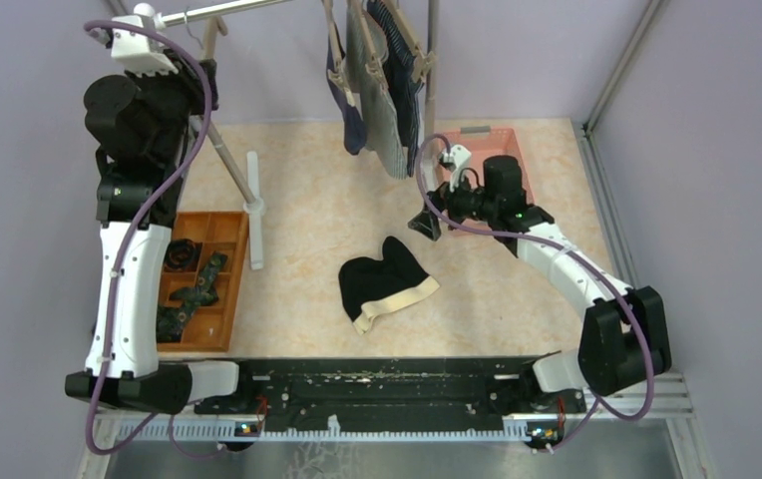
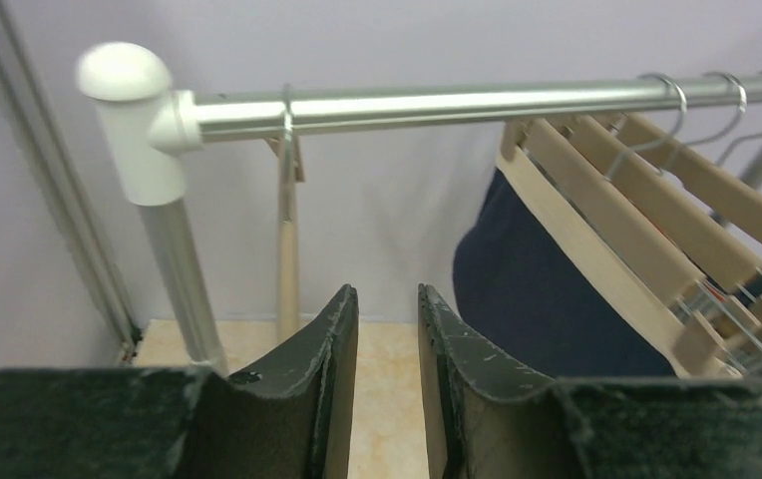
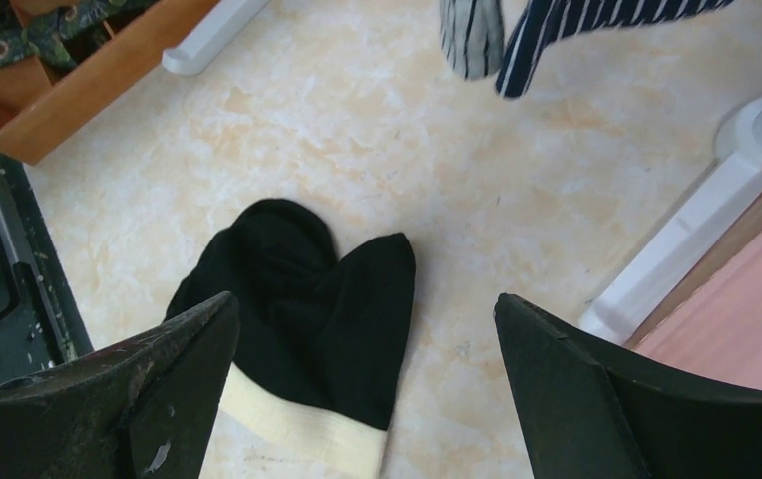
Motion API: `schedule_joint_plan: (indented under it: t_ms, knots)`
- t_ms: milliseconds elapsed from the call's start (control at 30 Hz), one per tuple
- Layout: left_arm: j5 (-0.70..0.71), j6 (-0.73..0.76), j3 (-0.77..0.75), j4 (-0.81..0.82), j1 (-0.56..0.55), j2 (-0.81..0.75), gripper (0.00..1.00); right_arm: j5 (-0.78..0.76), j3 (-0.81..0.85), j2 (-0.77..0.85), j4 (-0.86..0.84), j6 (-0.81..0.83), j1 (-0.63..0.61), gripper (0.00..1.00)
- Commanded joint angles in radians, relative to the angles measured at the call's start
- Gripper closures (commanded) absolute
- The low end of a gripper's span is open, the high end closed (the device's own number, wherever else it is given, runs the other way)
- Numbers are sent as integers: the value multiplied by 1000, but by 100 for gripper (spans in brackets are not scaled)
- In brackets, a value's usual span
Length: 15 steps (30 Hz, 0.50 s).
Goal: Remove the underwear clipped to the hanger
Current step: Place the hanger at the clothesline, then pick up the underwear from the center of the board.
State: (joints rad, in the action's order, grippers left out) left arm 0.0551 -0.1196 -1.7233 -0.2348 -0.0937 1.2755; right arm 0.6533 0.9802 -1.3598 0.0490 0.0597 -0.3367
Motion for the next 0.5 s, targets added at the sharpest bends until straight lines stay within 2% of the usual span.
schedule_joint_plan:
  t_ms: [0, 167, 300, 467]
  knots:
    - [-180, -38, -19, -71, -3, -24, 67, -56, 6, 3, 82, 38, -59, 1]
    - [-253, -60, 43, -16, -16, -54, 66, -154, -5, -53, 164, 92, -163, 1]
    - [-349, -85, 72, -9, -48, -11, 67, -185, -15, -109, 184, 72, -214, 1]
    - [-268, -21, 114, 25, -181, 4, 62, -184, -38, -168, 200, 56, -252, 1]
